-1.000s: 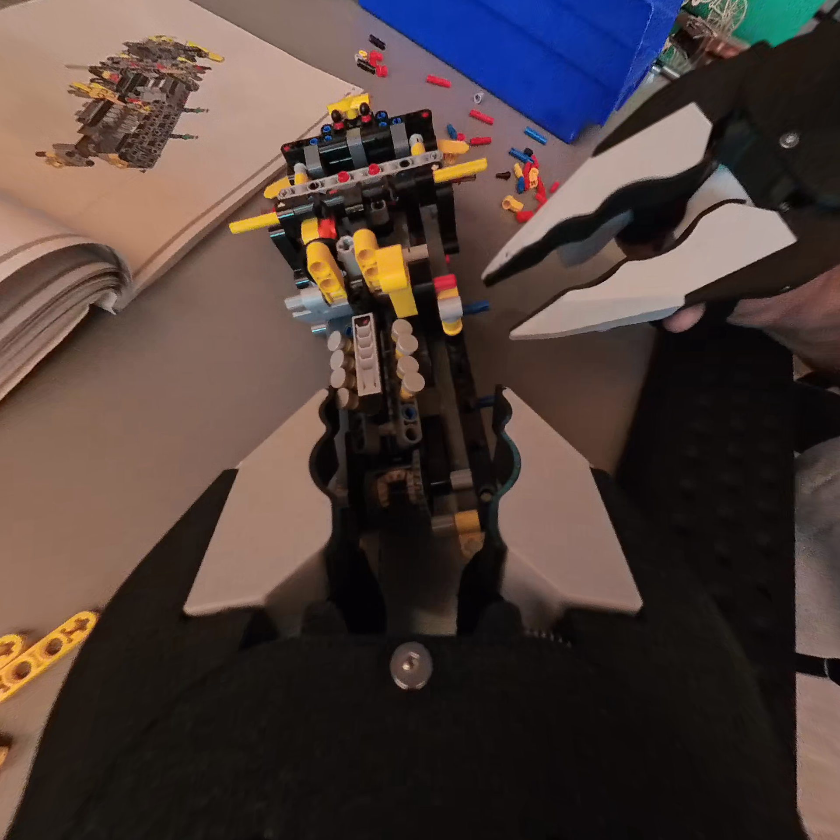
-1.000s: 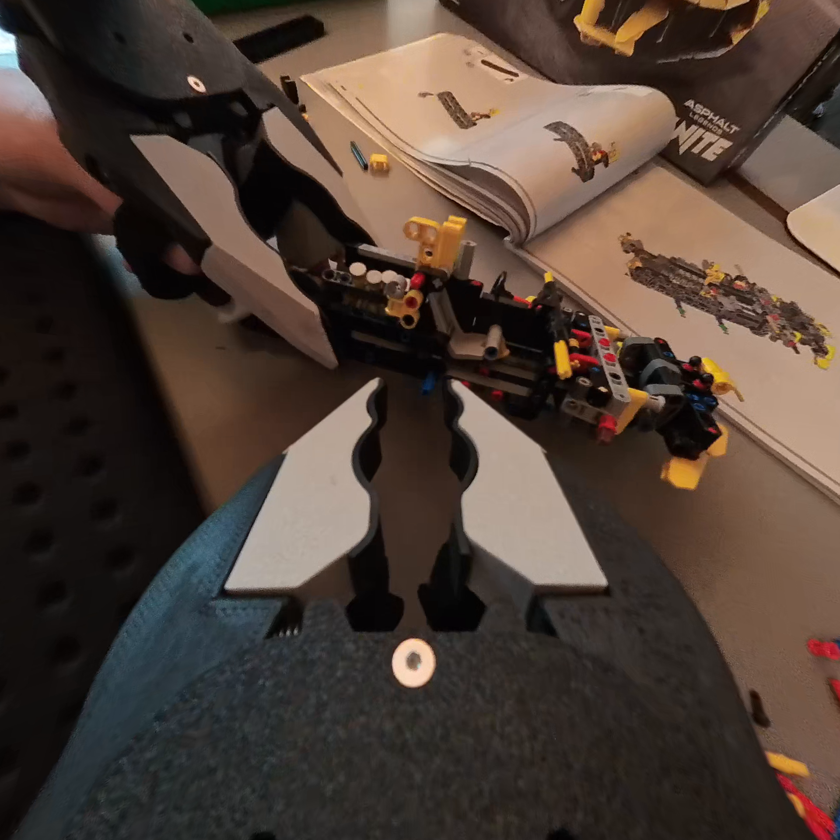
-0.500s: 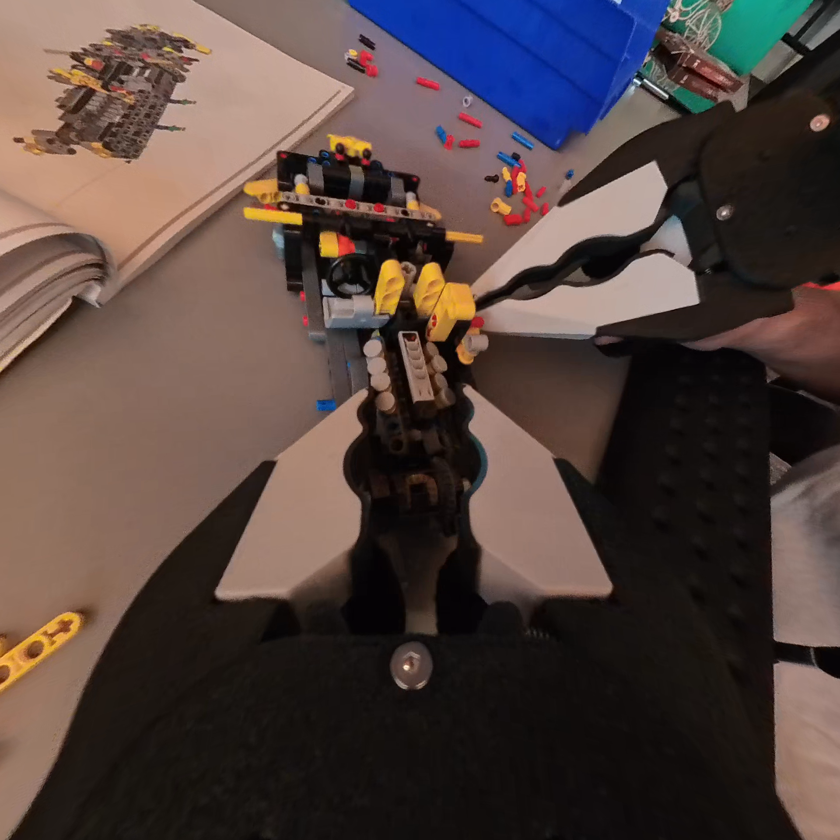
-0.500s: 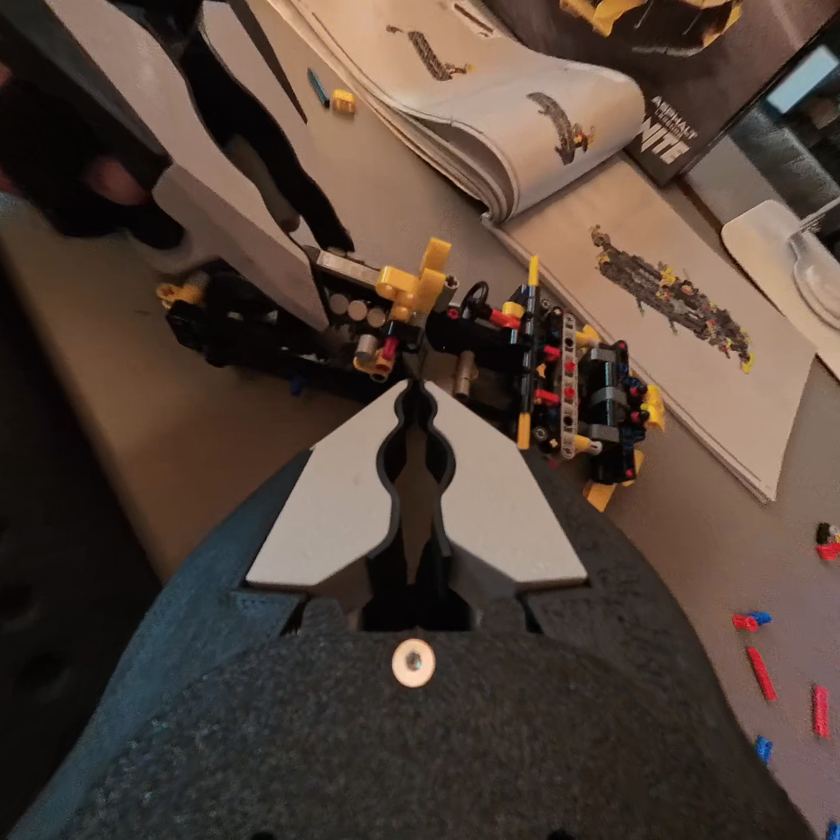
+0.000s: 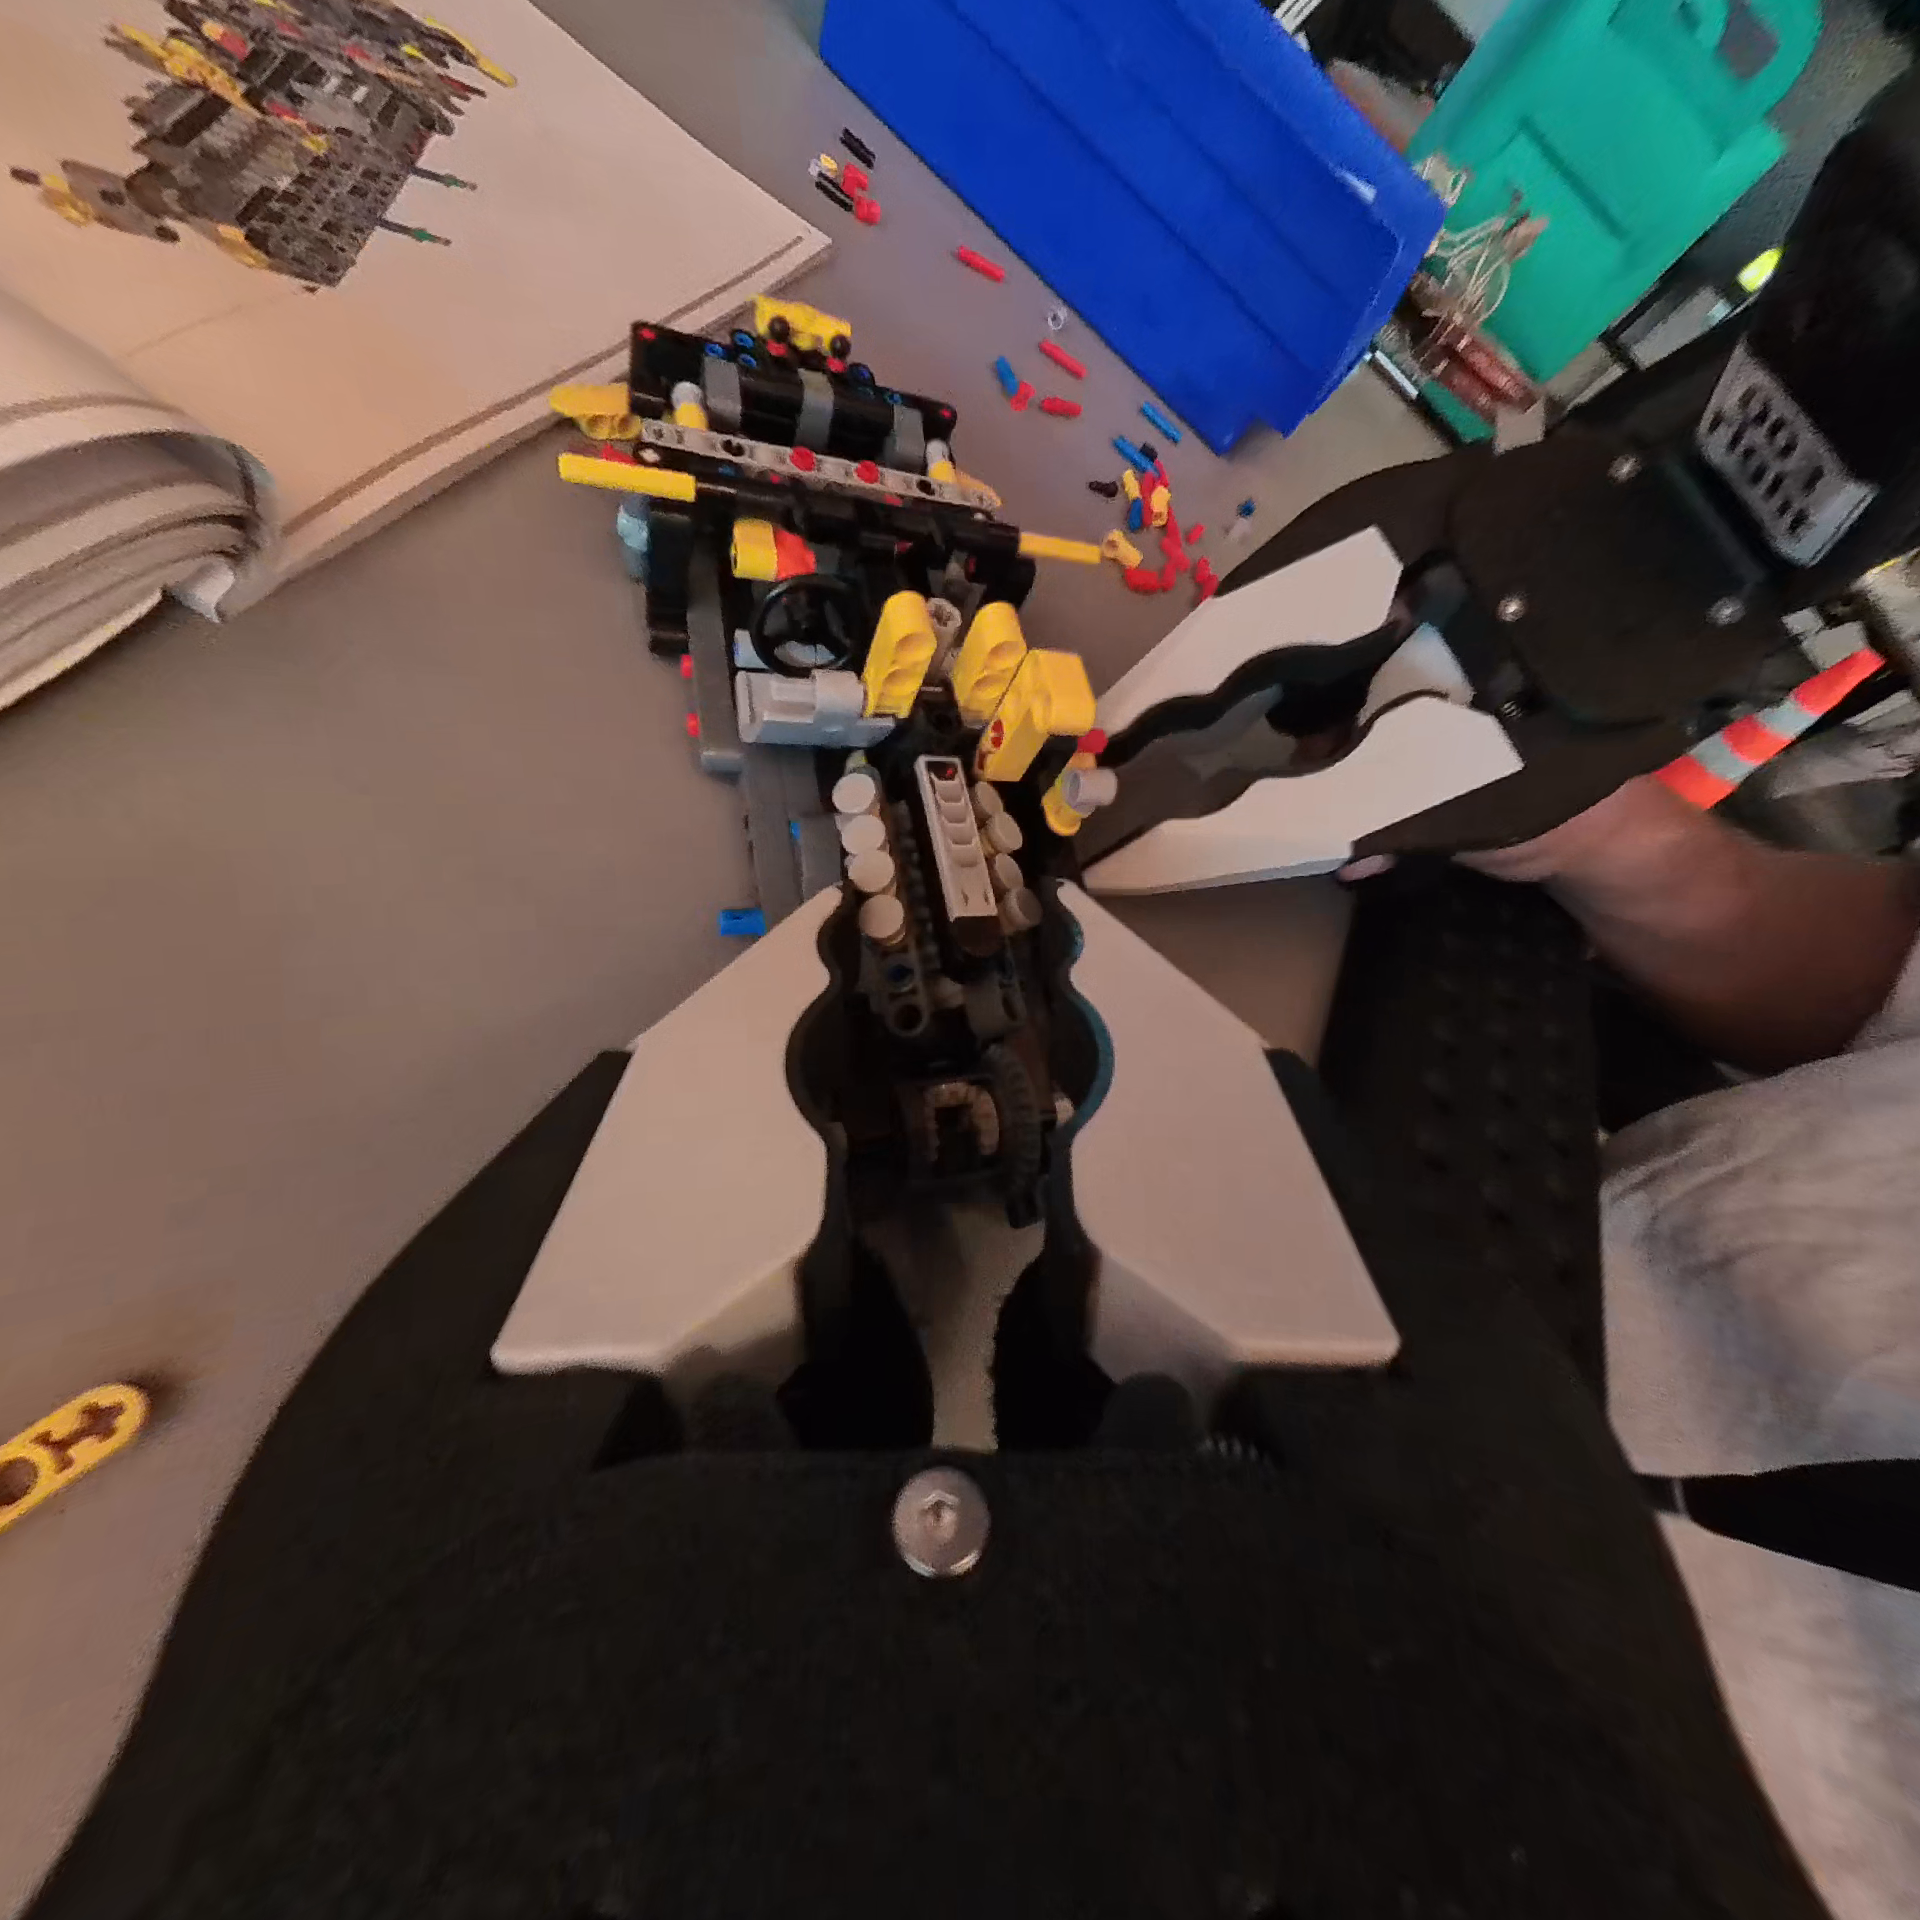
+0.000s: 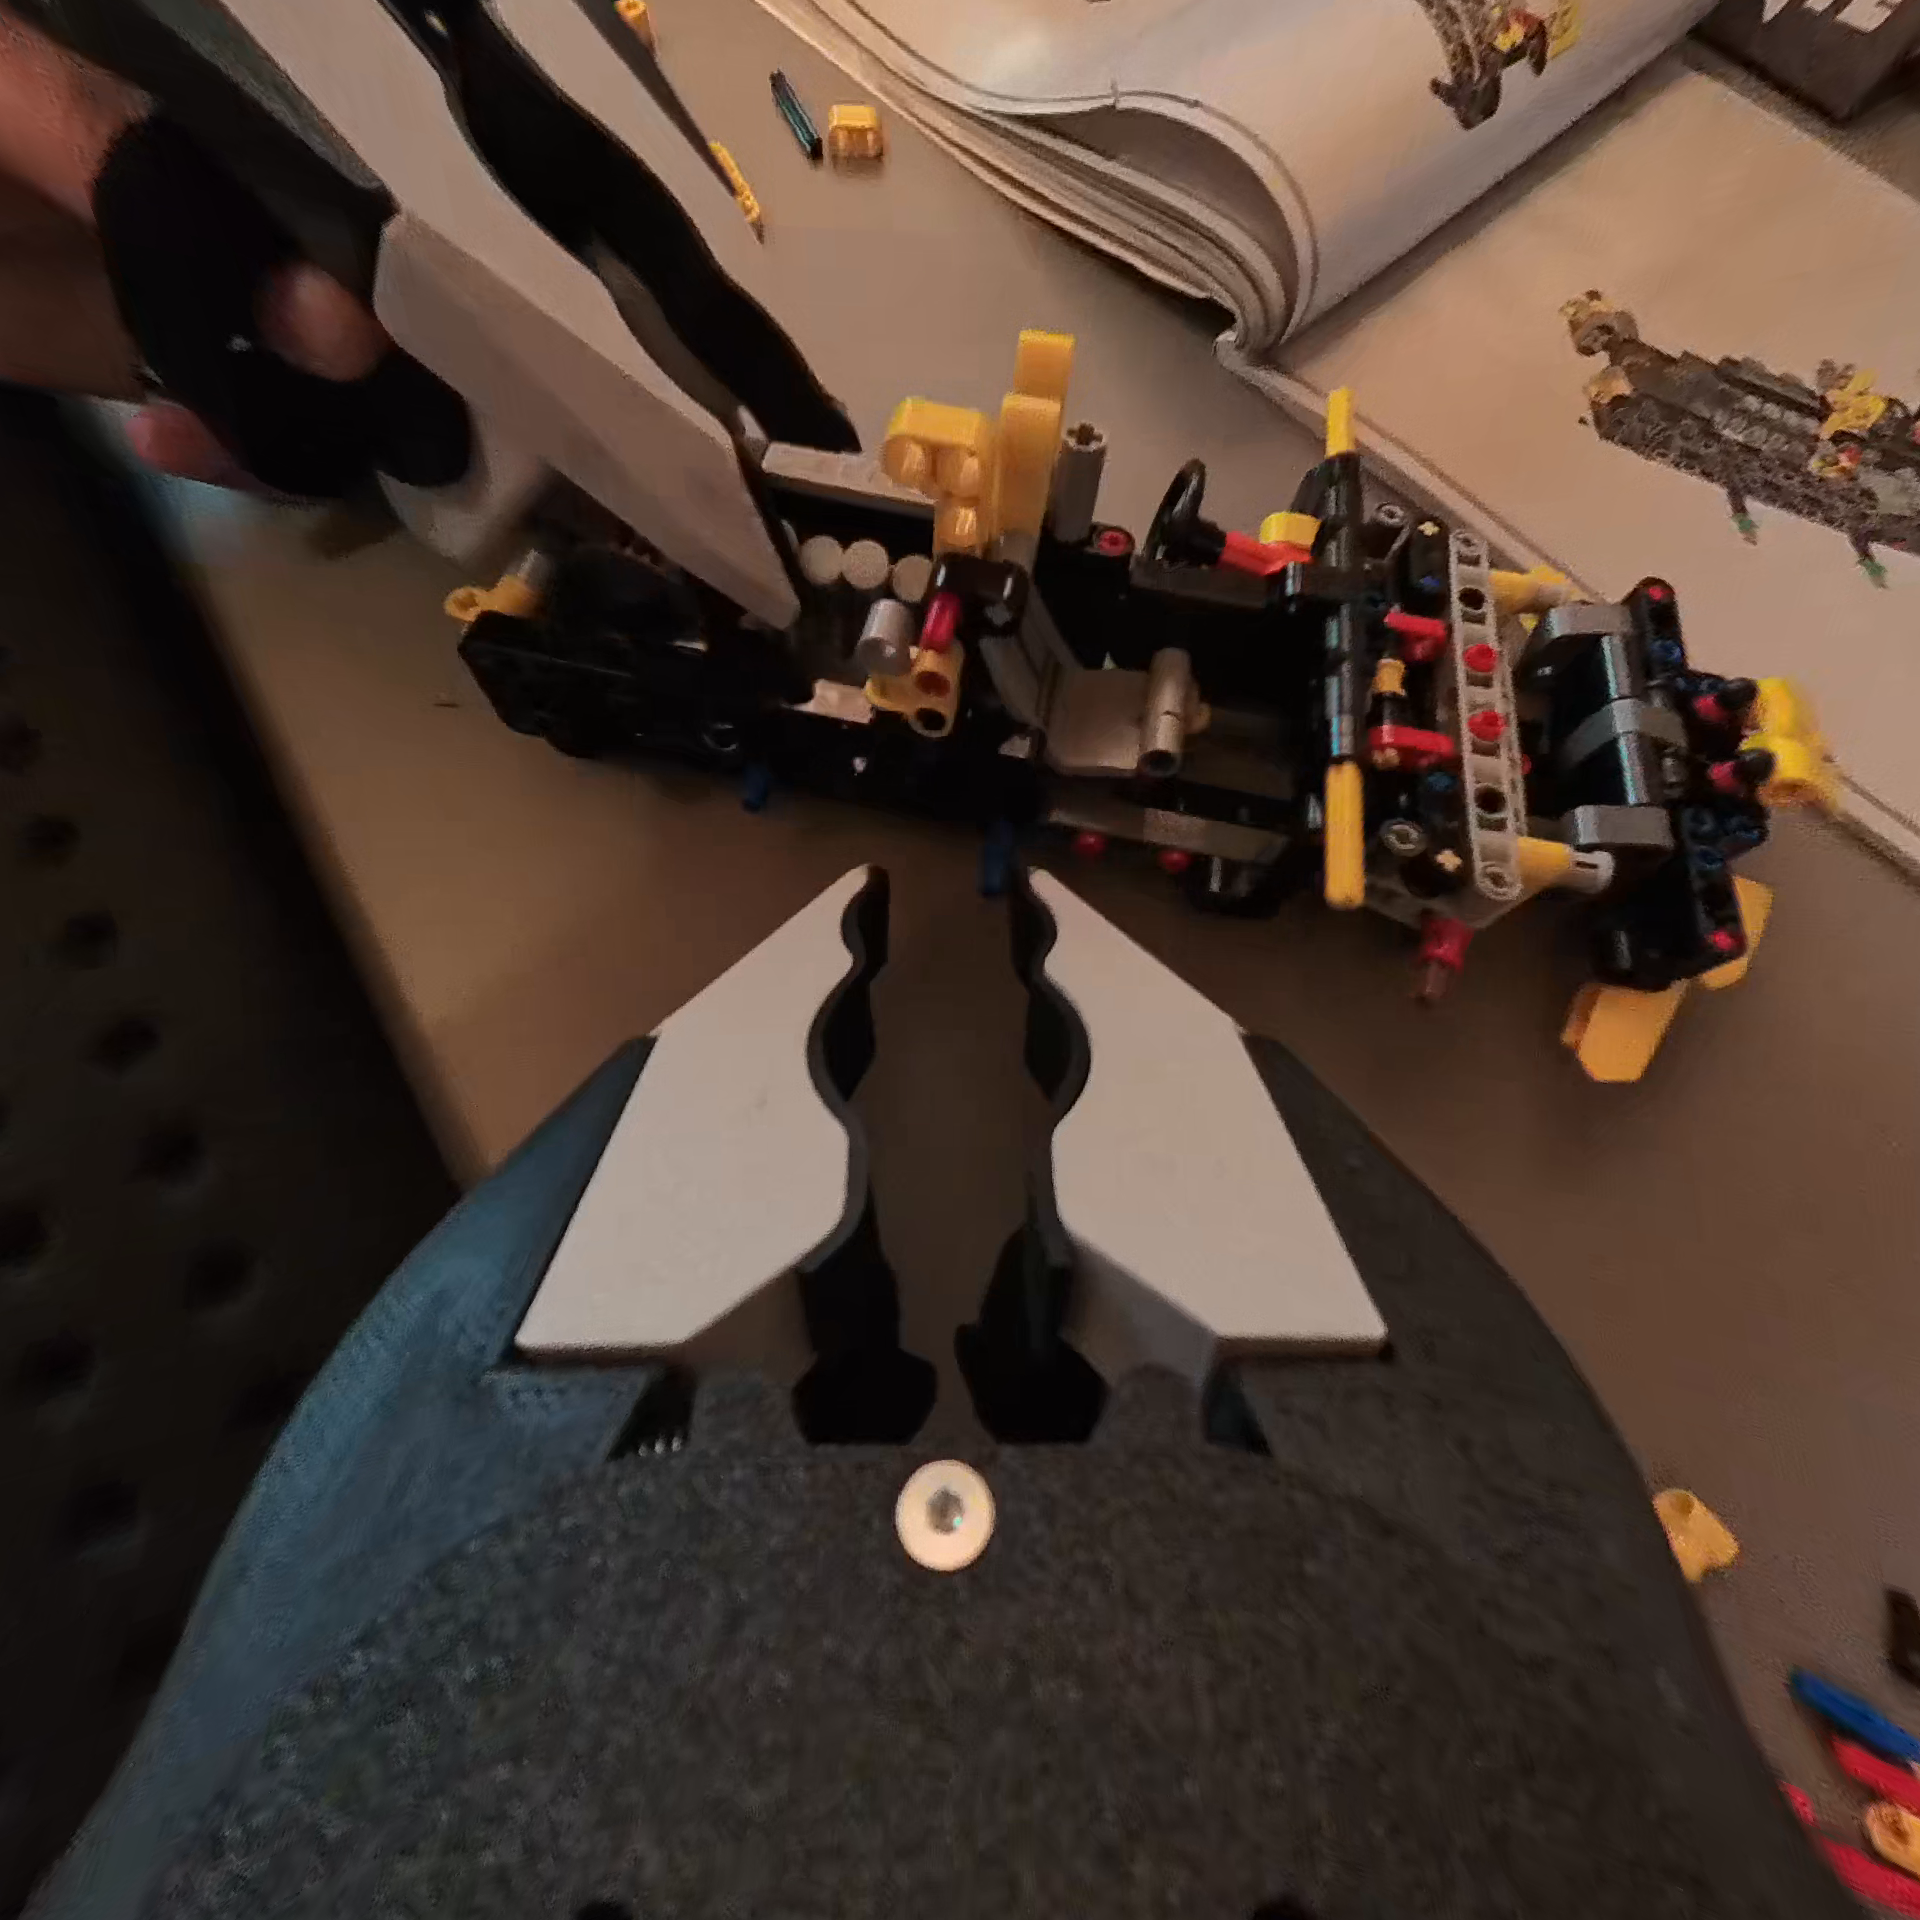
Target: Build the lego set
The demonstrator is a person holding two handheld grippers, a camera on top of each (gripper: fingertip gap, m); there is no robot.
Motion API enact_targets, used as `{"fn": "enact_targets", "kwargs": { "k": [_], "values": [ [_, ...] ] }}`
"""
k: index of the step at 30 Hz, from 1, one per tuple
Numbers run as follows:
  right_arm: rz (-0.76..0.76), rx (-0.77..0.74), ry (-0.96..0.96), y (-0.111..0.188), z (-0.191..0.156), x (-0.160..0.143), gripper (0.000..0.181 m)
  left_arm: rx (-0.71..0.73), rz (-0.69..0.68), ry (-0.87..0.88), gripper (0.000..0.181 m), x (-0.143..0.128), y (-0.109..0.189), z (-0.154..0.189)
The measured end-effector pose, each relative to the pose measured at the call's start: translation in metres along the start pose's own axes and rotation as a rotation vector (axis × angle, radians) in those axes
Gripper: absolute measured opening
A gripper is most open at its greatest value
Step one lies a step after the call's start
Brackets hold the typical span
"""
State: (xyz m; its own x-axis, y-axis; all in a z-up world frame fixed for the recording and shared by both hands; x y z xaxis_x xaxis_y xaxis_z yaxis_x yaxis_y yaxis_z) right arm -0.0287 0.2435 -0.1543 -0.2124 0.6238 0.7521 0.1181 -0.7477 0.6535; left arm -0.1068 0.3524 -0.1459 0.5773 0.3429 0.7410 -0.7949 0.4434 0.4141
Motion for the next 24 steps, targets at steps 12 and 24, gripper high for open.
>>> {"fn": "enact_targets", "kwargs": {
  "k": [12, 24],
  "values": [
    [0.014, -0.129, -0.013, 0.006, 0.007, 0.018, 0.004, 0.109, 0.168, -0.185, 0.039, 0.010, 0.026, 0.010],
    [0.018, -0.176, 0.077, 0.008, -0.006, 0.030, 0.004, 0.111, -0.022, -0.150, 0.013, -0.007, 0.014, 0.036]
  ]
}}
Point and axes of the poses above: each gripper's, where its closed fingertips meet, y back along the fingers, x out of its top, z = x × y across the jaws, the point moved 6 cm from there along y, back along the fingers, and after that the axes turned 4 degrees about y, right-handed, at the moved point
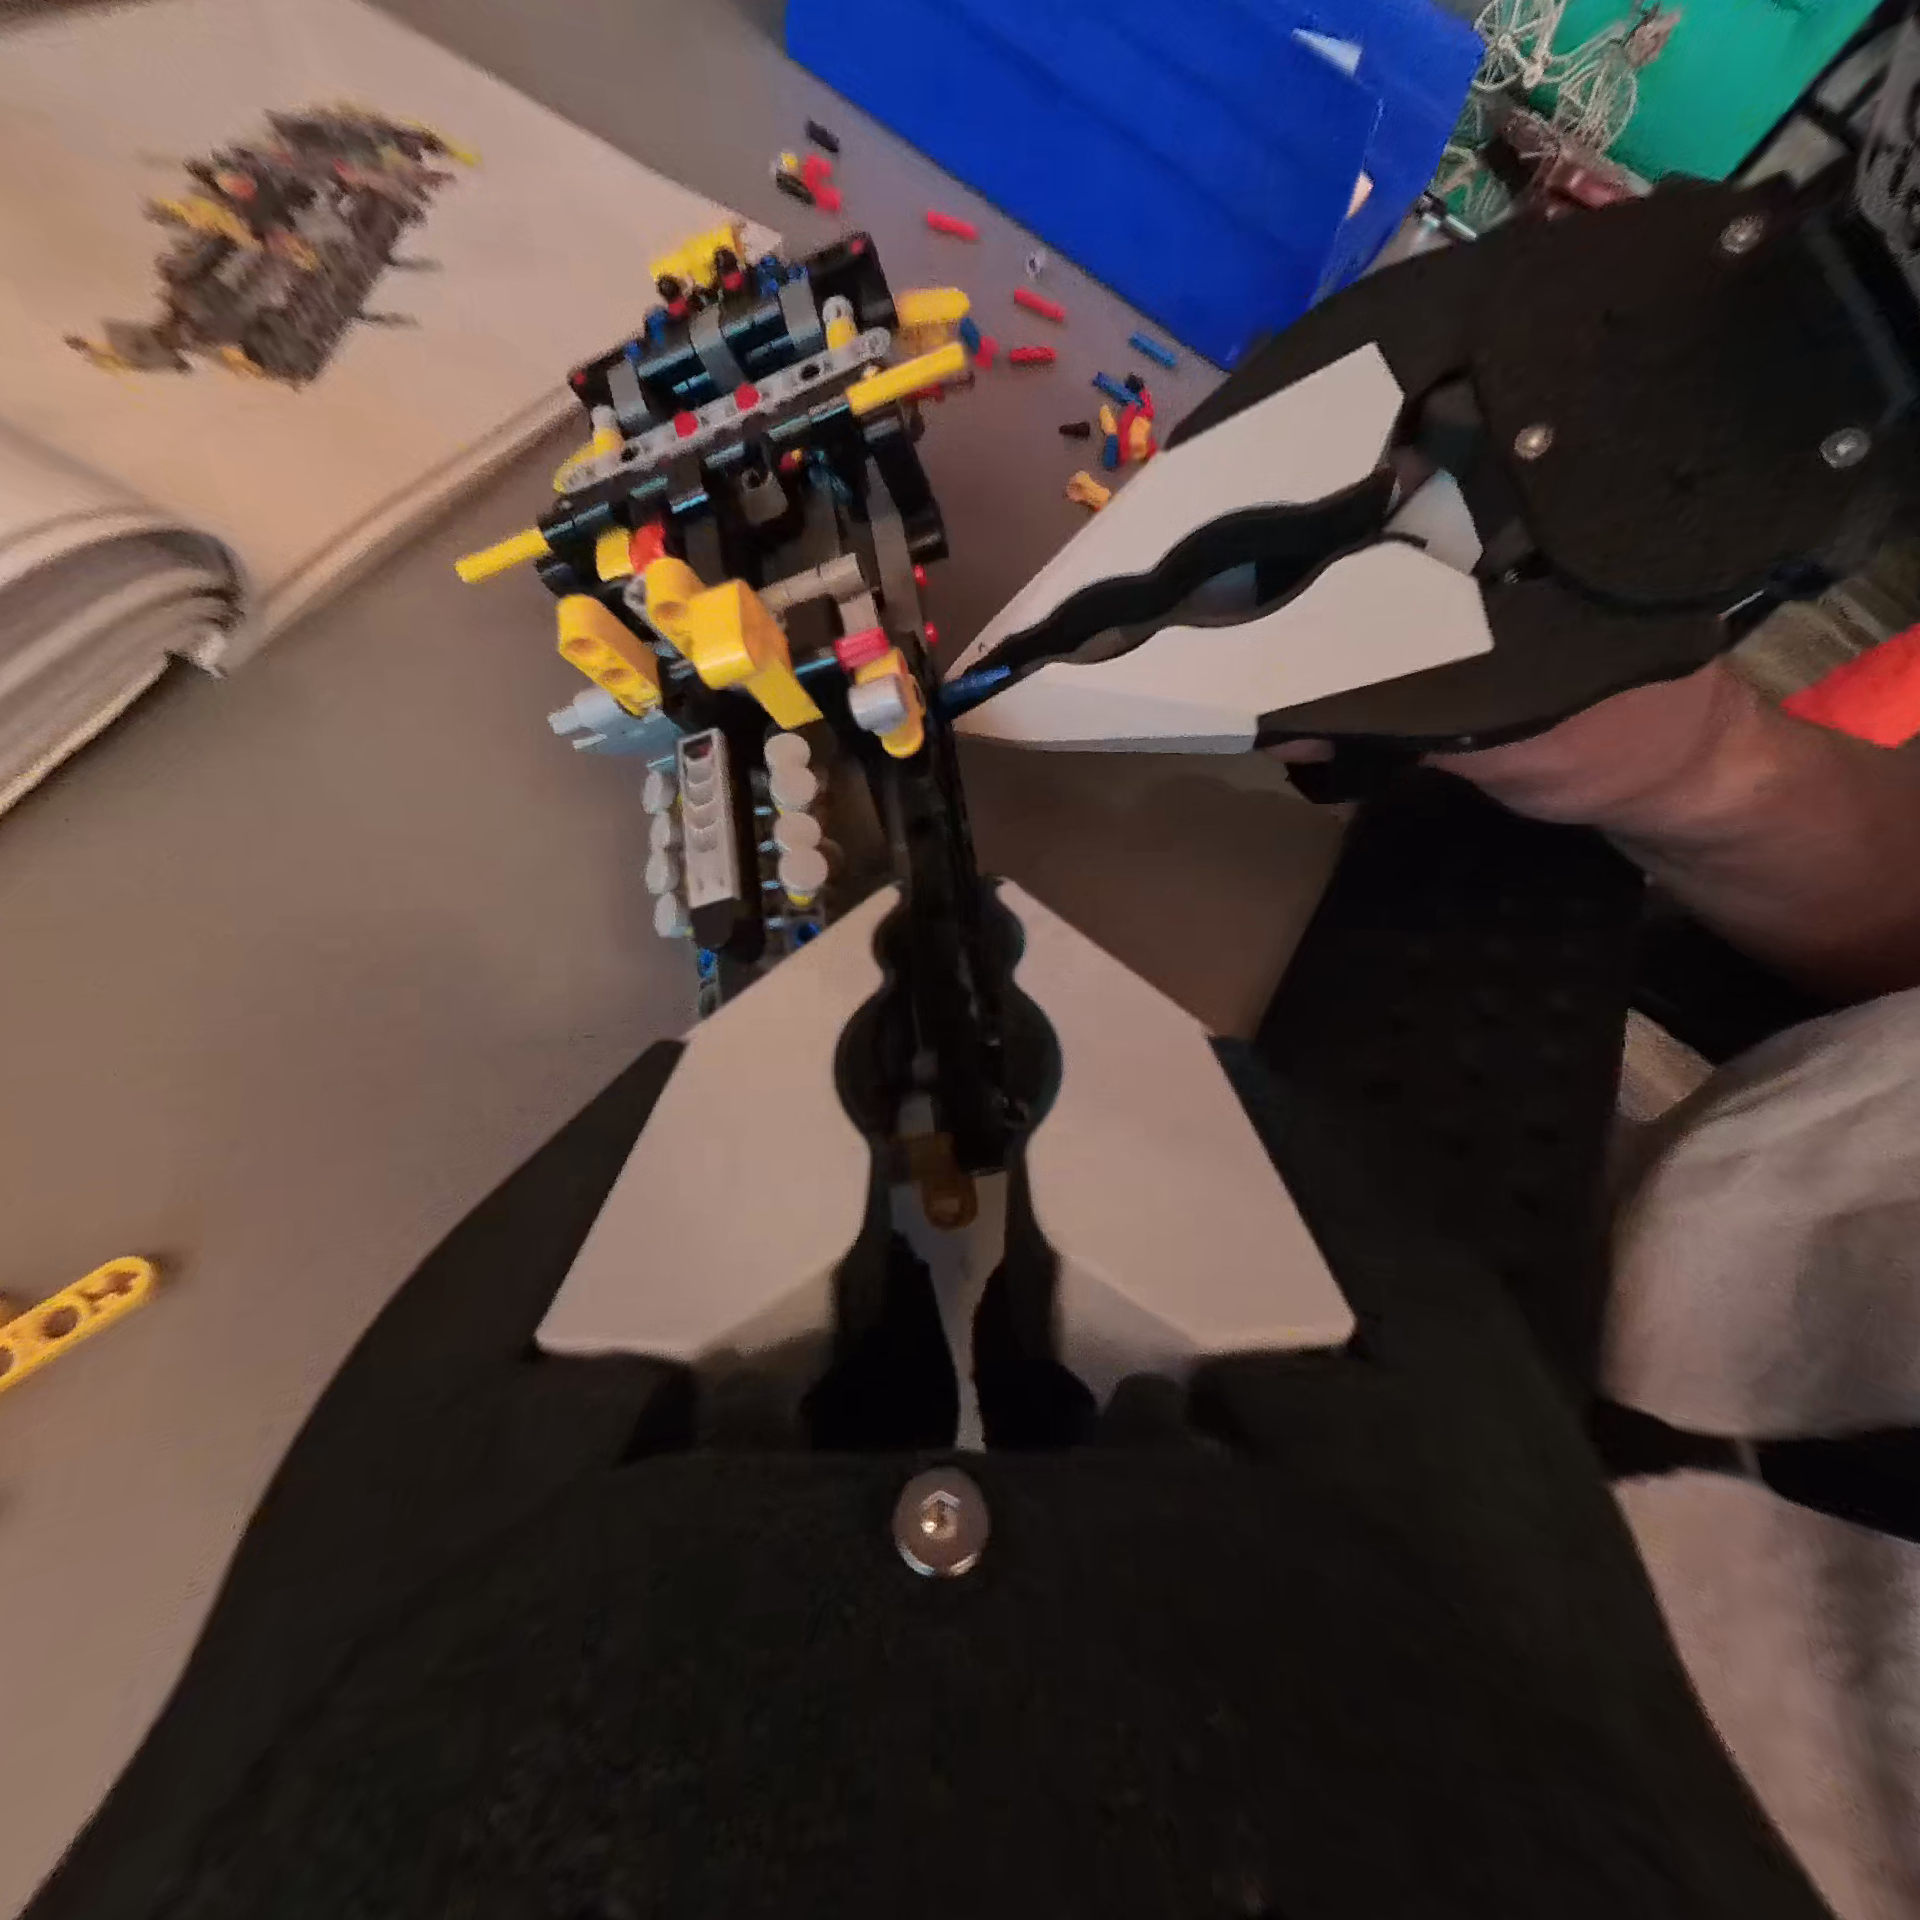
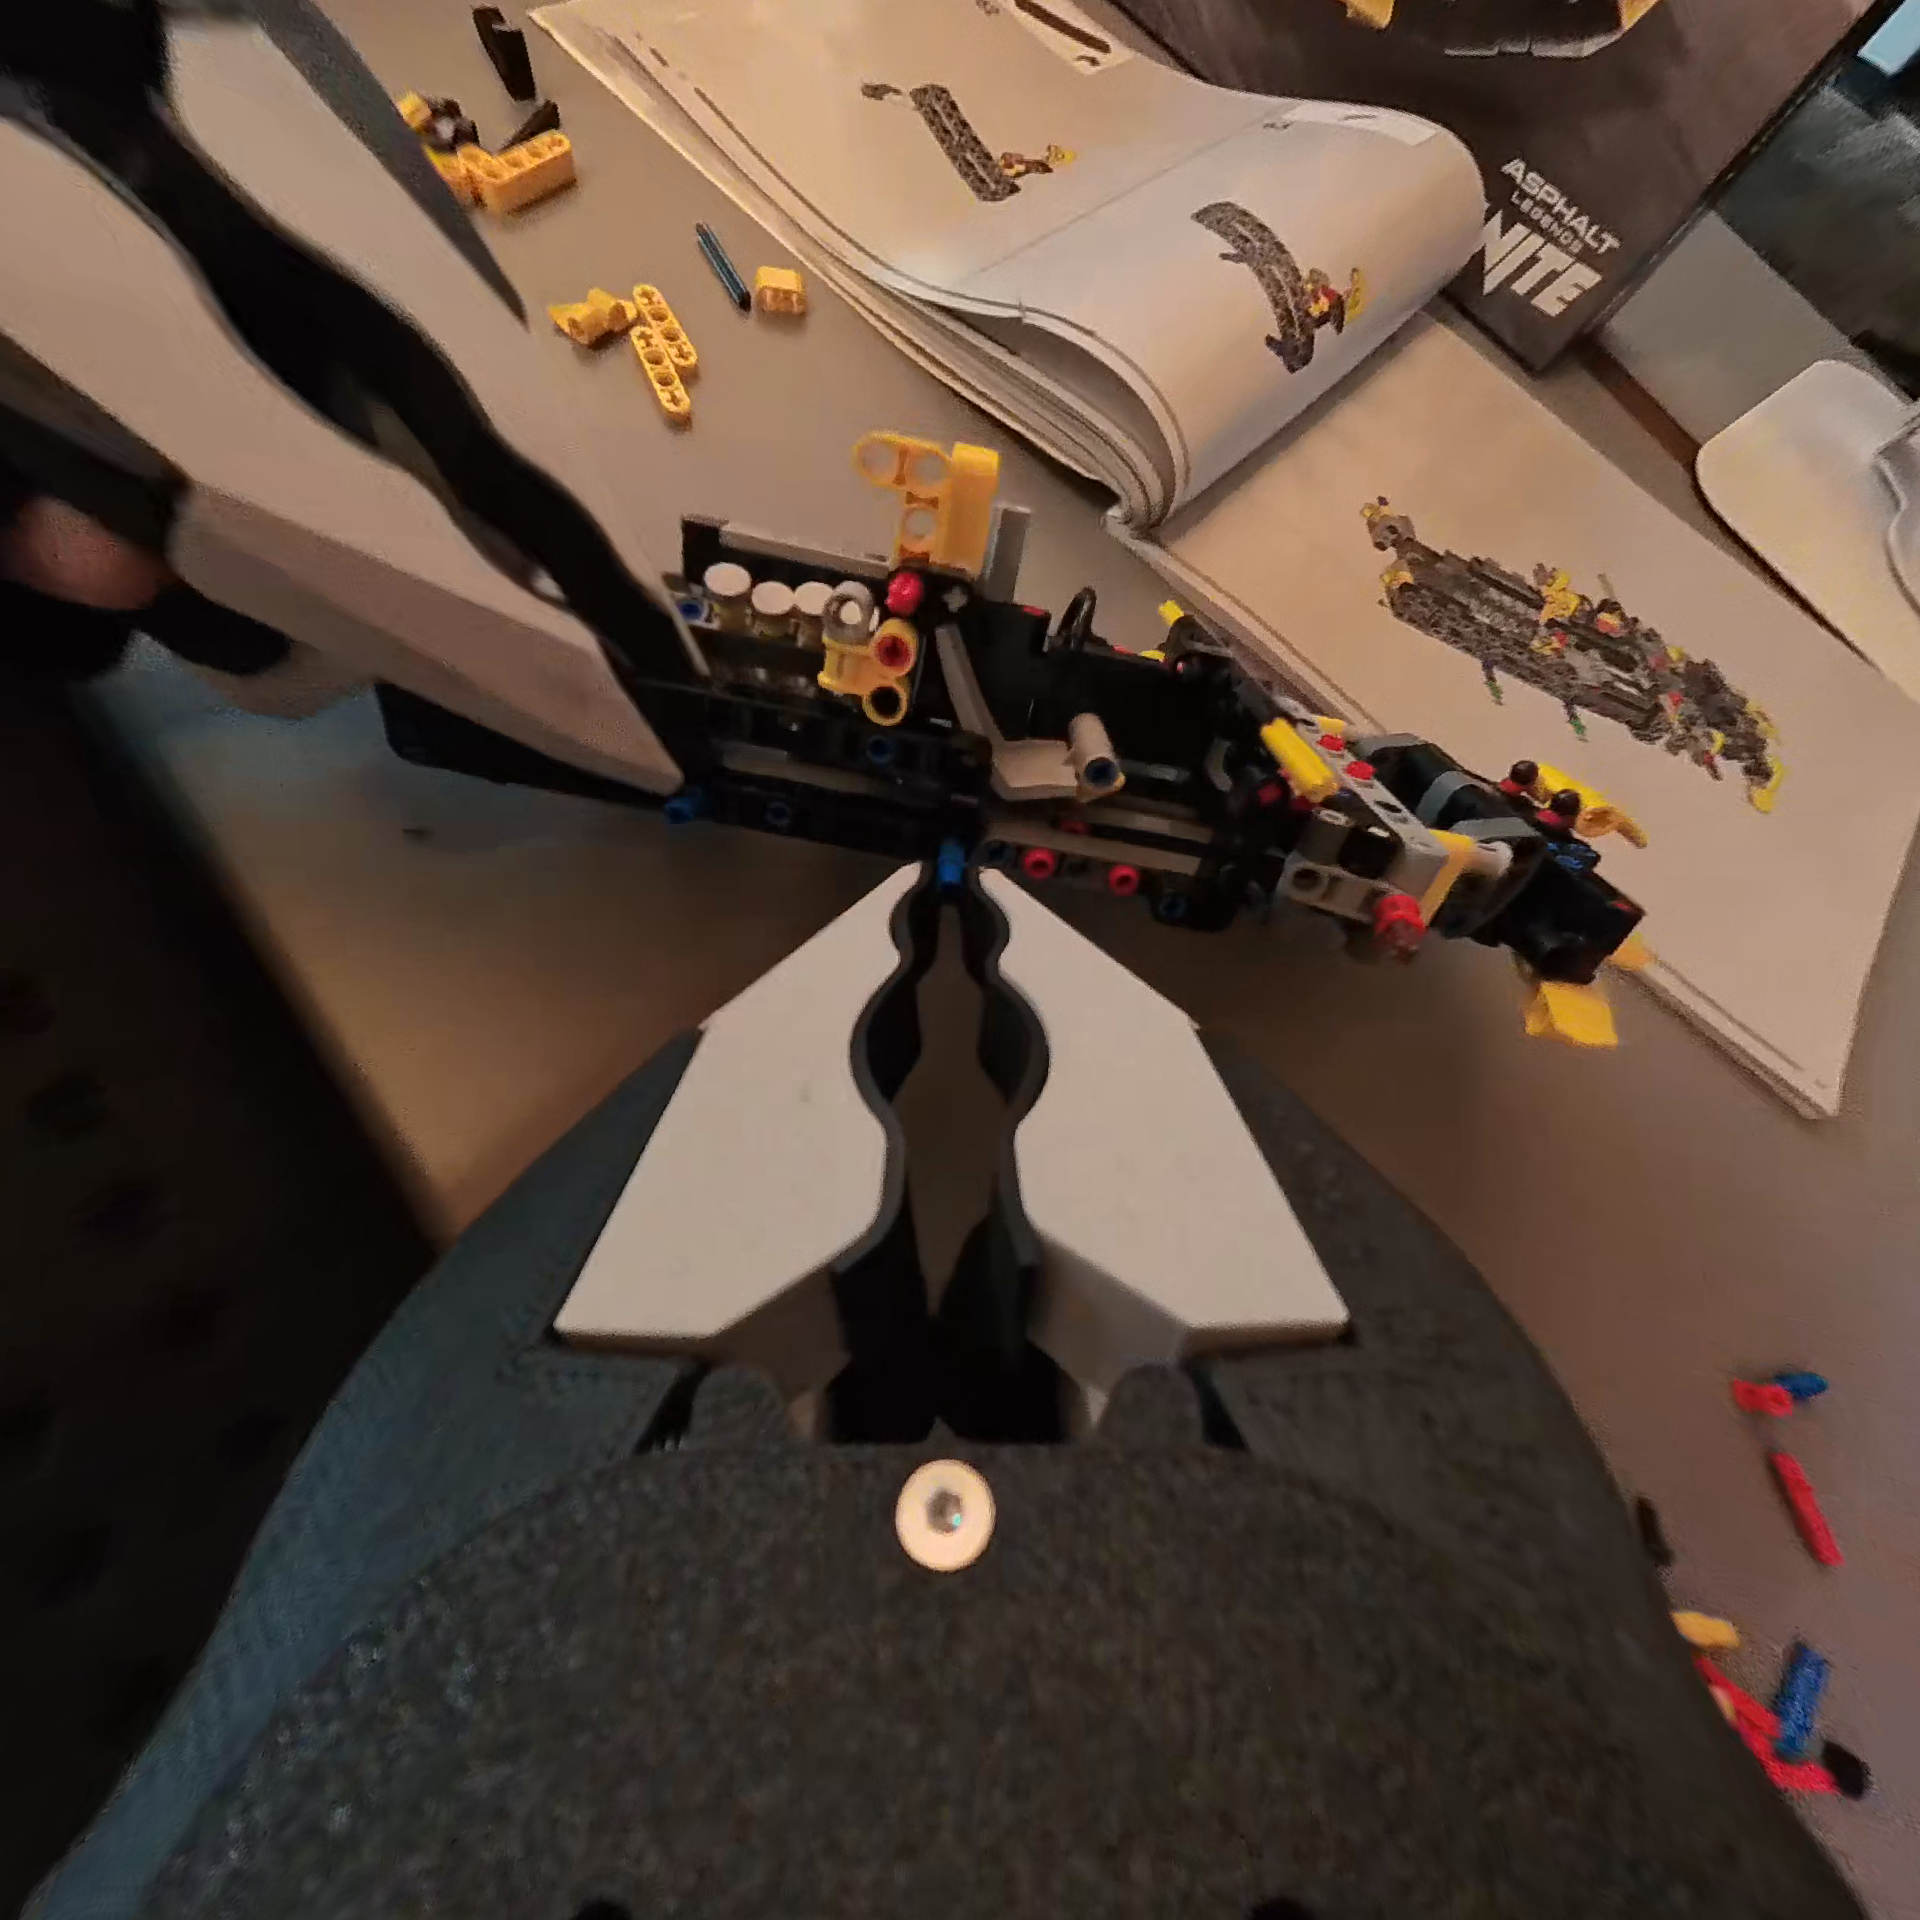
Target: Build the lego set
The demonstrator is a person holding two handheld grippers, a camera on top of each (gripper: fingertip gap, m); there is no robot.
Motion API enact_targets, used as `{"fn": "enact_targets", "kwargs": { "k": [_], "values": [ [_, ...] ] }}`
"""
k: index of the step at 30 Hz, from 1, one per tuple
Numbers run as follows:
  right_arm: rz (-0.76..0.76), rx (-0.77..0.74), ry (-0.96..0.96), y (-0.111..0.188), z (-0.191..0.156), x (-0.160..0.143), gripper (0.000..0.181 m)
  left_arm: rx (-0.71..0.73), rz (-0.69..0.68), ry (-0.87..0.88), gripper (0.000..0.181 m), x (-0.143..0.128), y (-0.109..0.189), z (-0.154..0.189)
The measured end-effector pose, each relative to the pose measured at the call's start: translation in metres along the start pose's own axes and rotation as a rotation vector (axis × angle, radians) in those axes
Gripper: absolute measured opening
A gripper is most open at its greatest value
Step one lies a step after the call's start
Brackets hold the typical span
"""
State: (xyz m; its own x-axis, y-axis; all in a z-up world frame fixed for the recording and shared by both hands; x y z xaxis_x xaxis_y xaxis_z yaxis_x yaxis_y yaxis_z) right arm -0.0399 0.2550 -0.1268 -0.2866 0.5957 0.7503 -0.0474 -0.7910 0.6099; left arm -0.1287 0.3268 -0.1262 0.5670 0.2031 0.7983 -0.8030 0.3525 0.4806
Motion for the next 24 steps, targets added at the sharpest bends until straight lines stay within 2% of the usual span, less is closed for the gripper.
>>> {"fn": "enact_targets", "kwargs": {
  "k": [4, 10, 19, 24],
  "values": [
    [0.030, -0.005, -0.028, 0.000, 0.003, -0.004, 0.004, -0.084, -0.030, 0.111, 0.009, 0.005, -0.003, -0.005],
    [0.129, -0.020, -0.090, 0.006, 0.009, -0.002, 0.004, -0.169, 0.005, 0.216, 0.009, 0.011, -0.003, -0.010],
    [0.159, -0.039, -0.076, 0.006, 0.008, 0.003, 0.006, -0.199, 0.025, 0.224, 0.009, 0.010, -0.002, -0.013],
    [0.103, -0.066, -0.050, 0.008, 0.008, 0.003, 0.005, -0.168, 0.039, 0.189, 0.009, 0.011, -0.005, -0.011]
  ]
}}
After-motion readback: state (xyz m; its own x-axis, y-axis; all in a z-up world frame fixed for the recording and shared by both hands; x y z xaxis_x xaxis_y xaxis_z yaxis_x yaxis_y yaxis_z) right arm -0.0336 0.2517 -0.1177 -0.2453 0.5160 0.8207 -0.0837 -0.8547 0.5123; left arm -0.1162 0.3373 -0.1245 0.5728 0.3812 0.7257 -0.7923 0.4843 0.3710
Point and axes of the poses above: each gripper's, where its closed fingertips meet, y back along the fingers, x out of its top, z = x × y across the jaws, the point moved 6 cm from there along y, back along the fingers, and after that the axes turned 4 degrees about y, right-handed, at the moved point
